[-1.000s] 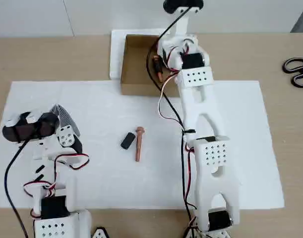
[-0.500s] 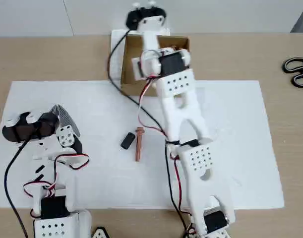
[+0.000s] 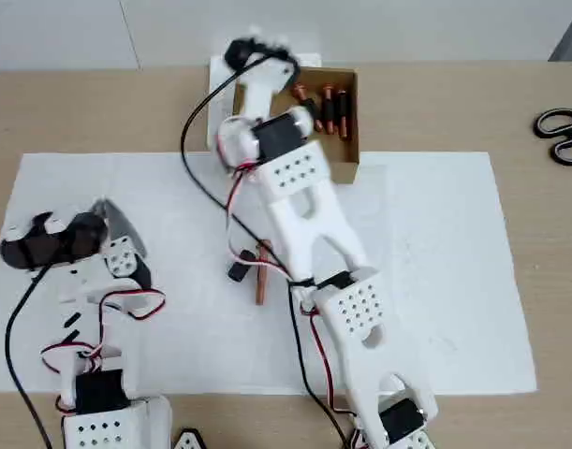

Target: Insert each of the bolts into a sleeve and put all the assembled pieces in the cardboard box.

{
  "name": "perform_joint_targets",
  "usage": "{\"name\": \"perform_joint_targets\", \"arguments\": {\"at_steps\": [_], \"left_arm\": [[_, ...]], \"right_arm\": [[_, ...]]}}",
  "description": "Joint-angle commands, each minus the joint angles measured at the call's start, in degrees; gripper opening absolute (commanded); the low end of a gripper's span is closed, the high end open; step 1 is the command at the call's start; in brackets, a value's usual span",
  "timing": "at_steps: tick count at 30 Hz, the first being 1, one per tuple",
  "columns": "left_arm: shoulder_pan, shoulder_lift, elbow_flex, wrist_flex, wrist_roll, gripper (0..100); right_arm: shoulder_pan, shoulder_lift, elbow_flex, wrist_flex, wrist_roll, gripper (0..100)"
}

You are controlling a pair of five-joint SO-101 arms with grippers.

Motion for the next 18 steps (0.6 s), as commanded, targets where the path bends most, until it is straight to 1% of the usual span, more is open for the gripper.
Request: {"name": "perform_joint_targets", "arguments": {"at_steps": [1,4,7,10,14,18], "left_arm": [[-5.2,-0.6,-2.2,-1.0,-0.1,1],[-10.2,-0.6,-2.2,-1.0,0.0,1],[-12.9,-0.6,-2.2,-1.1,0.0,1],[-13.5,-0.6,-2.2,-1.1,0.0,1],[-13.1,-0.6,-2.2,-1.3,0.0,1],[-13.1,-0.6,-2.2,-1.1,0.0,1]], "right_arm": [[-3.7,-1.1,5.9,0.4,-0.5,19.3],[-5.7,-1.5,9.6,0.5,-3.0,19.2],[-5.8,-1.5,9.9,0.5,-7.1,19.1],[-5.8,-1.6,10.0,1.1,-10.1,19.1],[-5.8,-4.5,10.6,1.2,-11.9,19.1],[-5.9,-11.3,17.3,1.2,-12.0,19.1]]}}
